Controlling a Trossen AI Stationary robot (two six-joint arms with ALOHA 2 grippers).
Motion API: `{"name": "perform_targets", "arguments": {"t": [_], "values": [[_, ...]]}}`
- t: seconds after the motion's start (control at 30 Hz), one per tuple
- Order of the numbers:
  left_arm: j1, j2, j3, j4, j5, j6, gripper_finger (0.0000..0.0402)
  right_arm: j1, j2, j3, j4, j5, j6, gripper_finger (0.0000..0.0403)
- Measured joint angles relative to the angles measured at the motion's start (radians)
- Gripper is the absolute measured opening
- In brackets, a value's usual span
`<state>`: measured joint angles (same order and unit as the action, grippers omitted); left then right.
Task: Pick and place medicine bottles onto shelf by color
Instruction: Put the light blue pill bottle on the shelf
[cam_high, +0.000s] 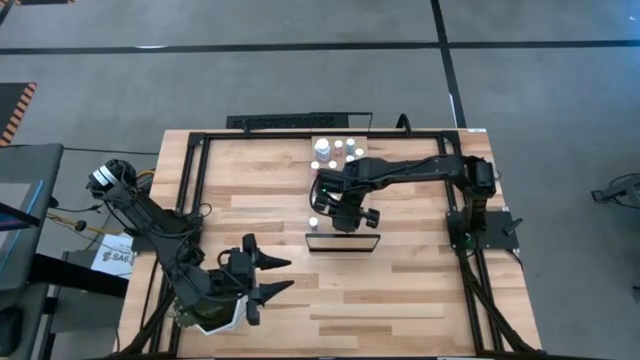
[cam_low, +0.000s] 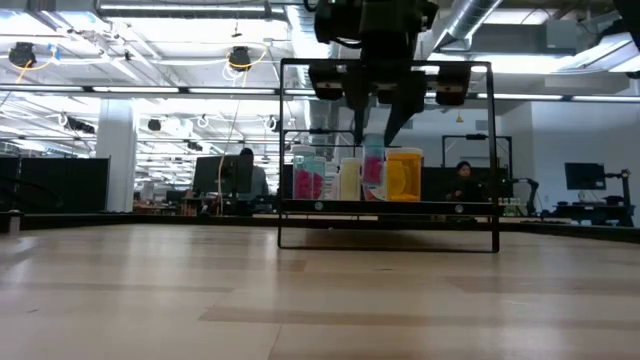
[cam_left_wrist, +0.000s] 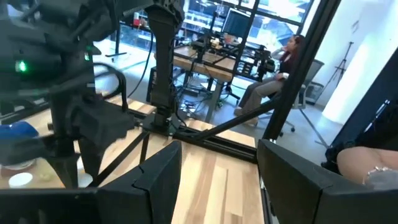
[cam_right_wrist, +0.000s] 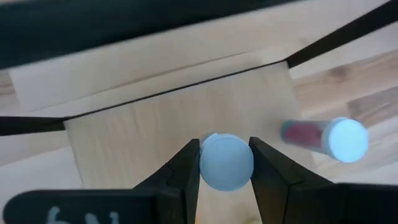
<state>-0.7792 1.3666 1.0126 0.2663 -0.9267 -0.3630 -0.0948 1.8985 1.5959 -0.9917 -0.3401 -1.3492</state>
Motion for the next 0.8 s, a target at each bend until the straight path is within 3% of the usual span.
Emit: {"name": "perform_targets", "arguments": {"t": [0.8], "values": [[0.0, 0.0, 0.0, 0.021, -0.031, 0.0, 0.0198, -0.013, 0.062, 0.0, 0.027, 0.001, -0.073, 0.0134]]}}
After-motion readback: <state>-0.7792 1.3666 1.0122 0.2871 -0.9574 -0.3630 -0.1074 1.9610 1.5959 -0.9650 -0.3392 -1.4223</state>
